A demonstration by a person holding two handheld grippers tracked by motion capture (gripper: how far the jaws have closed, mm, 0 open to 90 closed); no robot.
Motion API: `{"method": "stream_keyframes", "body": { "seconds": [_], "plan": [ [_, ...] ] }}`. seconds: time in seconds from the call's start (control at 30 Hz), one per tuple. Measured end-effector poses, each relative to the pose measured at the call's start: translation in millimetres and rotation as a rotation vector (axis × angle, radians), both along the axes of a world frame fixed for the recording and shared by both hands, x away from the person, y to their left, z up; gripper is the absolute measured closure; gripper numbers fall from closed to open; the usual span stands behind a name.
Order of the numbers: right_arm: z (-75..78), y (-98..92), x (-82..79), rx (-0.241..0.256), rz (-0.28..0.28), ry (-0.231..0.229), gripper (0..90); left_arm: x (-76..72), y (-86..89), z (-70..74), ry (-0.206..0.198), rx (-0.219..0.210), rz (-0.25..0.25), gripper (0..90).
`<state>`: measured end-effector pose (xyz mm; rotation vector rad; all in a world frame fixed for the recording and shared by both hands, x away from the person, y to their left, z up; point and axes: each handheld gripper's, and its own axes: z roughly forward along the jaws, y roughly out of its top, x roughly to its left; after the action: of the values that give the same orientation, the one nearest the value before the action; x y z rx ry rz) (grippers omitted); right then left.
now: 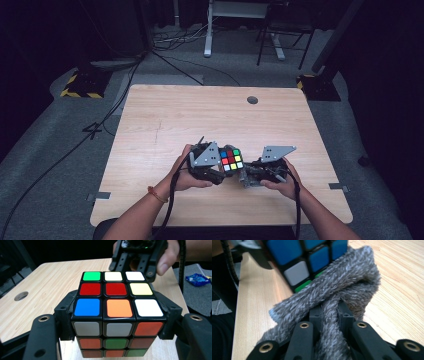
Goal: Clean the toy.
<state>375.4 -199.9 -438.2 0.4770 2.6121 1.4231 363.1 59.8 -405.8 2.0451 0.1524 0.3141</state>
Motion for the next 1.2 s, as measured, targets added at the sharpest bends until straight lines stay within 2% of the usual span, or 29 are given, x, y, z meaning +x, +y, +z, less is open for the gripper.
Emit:
{"method": "stream_keyframes", "body": {
  "seconds": [0.1,0.13,0.17,0.2,0.23,0.37,0.4,0.43,0.47,0.5,0.6,0.7,0.83,0.87,0.93,1.0,1.07,1.2],
  "plan": [
    [0.8,-1.2,-0.6,0.005,0.002,-0.007,78.5,3.3,2.6,-1.1,-0.002,0.009,0.016,33.4],
    [4.6,-5.1,-2.0,0.045,0.001,-0.029,78.4,5.7,4.2,-2.6,0.003,0.008,0.021,33.4],
    [7.2,-7.7,-2.4,0.077,-0.001,-0.034,78.5,8.6,4.8,-7.5,0.016,0.031,0.033,33.4],
    [7.2,-7.7,-2.4,0.077,-0.001,-0.034,78.5,8.6,4.8,-7.5,0.016,0.031,0.033,33.4],
    [12.8,-11.6,-3.4,0.134,-0.011,-0.044,78.5,9.2,4.0,-10.4,0.023,0.042,0.026,33.4],
    [16.2,-11.9,-5.3,0.116,-0.044,-0.082,78.3,3.0,-4.2,-11.8,0.028,0.032,-0.017,33.3],
    [16.1,-11.8,-4.9,0.098,-0.054,-0.089,78.2,0.8,-5.8,-10.8,0.028,0.024,-0.038,33.3],
    [14.6,-9.9,-4.7,0.042,-0.075,-0.115,78.2,-5.1,-9.1,-7.2,0.013,0.01,-0.061,33.3],
    [14.6,-9.9,-4.7,0.042,-0.075,-0.115,78.2,-5.1,-9.1,-7.2,0.013,0.01,-0.061,33.3],
    [10.0,-7.5,-3.6,0.02,-0.073,-0.094,78.2,-8.5,-11.0,-3.6,-0.004,0.014,-0.057,33.2],
    [4.8,-4.3,-1.7,-0.009,-0.049,-0.062,78.2,-7.4,-8.9,-2.4,-0.009,0.009,-0.038,33.3],
    [1.0,-1.6,-2.1,-0.023,-0.02,-0.036,78.2,0.0,0.5,-2.5,0.0,-0.013,0.016,33.3],
    [4.0,-1.2,-3.7,-0.007,-0.004,-0.037,78.2,4.9,5.3,-4.1,0.008,-0.013,0.038,33.3],
    [8.2,-5.2,-3.6,0.035,0.0,-0.038,78.1,8.1,6.8,-6.0,0.01,0.002,0.051,33.3],
    [12.0,-9.5,-3.7,0.072,-0.011,-0.05,78.0,10.4,6.2,-9.2,0.034,0.004,0.044,33.3],
    [13.7,-11.5,-3.3,0.085,-0.018,-0.051,77.9,10.0,4.4,-10.6,0.038,0.01,0.032,33.3],
    [13.5,-12.9,-1.8,0.075,-0.047,-0.066,77.7,4.1,-6.1,-13.9,0.036,0.043,-0.007,33.3],
    [10.7,-12.1,-0.6,0.047,-0.057,-0.067,77.7,0.9,-12.3,-15.6,0.026,0.053,-0.013,33.2]
  ]
}}
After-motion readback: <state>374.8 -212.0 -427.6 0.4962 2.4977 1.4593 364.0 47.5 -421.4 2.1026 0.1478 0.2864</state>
